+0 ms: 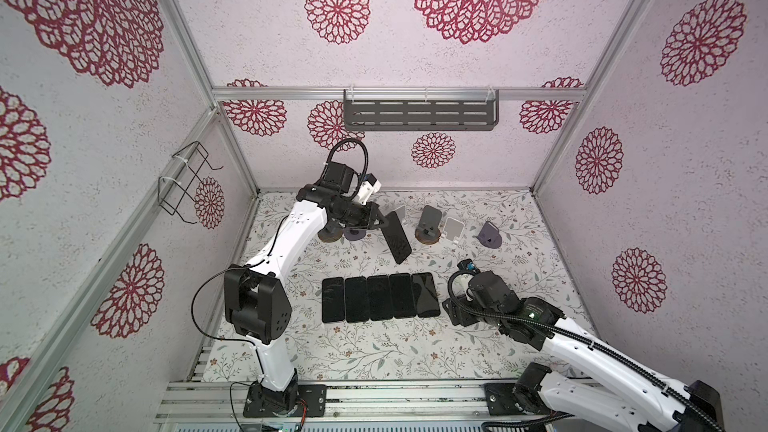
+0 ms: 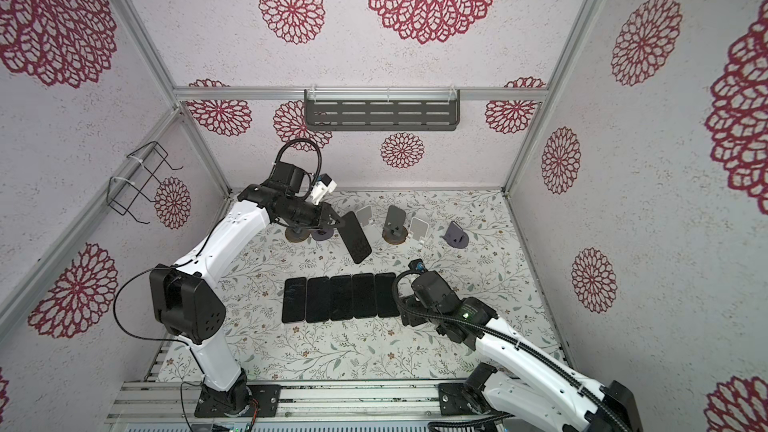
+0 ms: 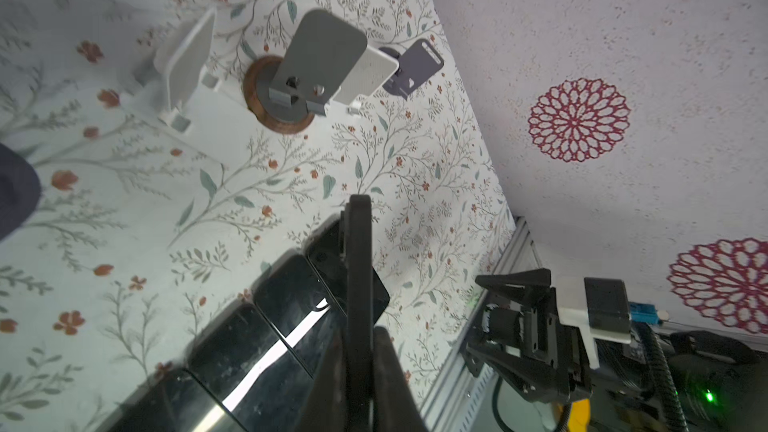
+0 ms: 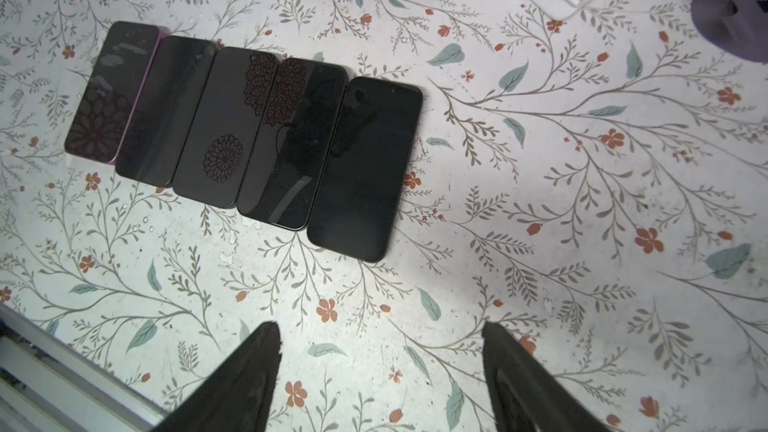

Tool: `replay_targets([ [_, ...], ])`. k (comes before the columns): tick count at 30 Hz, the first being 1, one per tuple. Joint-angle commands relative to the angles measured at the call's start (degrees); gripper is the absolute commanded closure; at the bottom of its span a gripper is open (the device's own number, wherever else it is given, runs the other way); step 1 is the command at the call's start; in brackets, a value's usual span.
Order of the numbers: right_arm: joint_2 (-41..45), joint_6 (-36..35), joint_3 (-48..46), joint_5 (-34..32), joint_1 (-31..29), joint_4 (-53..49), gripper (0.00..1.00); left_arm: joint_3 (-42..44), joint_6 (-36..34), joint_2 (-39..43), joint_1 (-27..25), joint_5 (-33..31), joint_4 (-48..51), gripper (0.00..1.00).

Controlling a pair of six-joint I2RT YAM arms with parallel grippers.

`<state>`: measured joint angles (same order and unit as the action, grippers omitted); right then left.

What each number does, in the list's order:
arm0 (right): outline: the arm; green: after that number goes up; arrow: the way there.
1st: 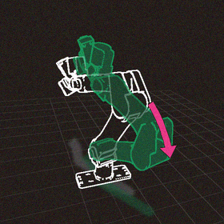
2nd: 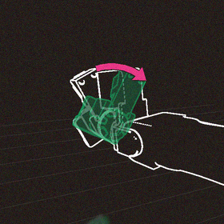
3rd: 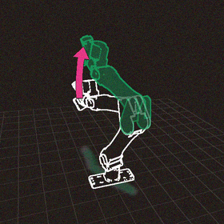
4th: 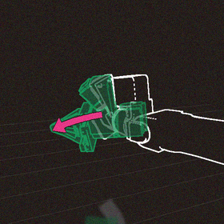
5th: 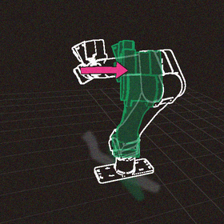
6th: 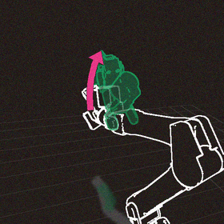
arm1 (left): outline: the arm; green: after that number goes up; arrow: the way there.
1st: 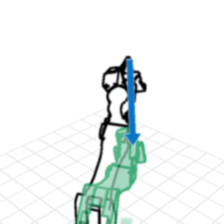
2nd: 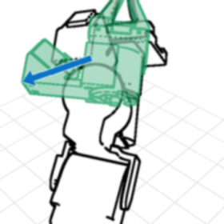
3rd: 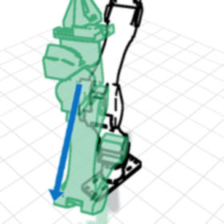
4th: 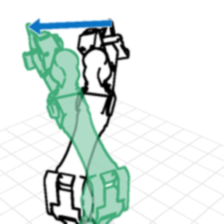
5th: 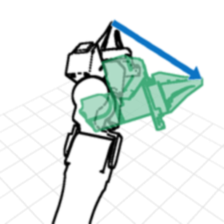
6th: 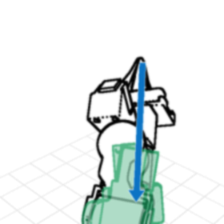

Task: Remove the phone from the phone stand
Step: 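Lift the phone off the stand with the left gripper toward the right gripper, then grasp the black phone with the right gripper while the left gripper opens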

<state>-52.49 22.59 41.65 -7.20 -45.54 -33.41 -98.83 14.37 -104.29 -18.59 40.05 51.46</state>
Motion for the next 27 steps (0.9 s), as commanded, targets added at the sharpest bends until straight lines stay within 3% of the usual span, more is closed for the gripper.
replay_targets([
  [1,-0.76,-4.07,4.41,1.57,0.14,-4.35,0.21,5.74,2.42,3.95,1.94,10.54,-2.34,1.00],
  [5,-5.61,-4.94,10.72,3.24,0.10,-7.11,0.22,14.92,6.69,3.71,3.45,14.44,-10.99,1.00],
  [15,-24.48,-7.53,26.61,13.70,0.09,-7.79,0.21,17.97,8.95,-0.49,1.46,24.85,-14.31,1.00],
  [22,-33.29,-9.21,33.57,13.52,-0.59,-7.38,0.01,17.20,7.17,-2.61,-0.02,25.73,-11.94,1.00],
  [27,-36.15,-10.06,35.21,11.22,-0.60,-7.99,0.01,16.96,6.81,-2.72,-0.30,25.88,-11.61,1.00],
])
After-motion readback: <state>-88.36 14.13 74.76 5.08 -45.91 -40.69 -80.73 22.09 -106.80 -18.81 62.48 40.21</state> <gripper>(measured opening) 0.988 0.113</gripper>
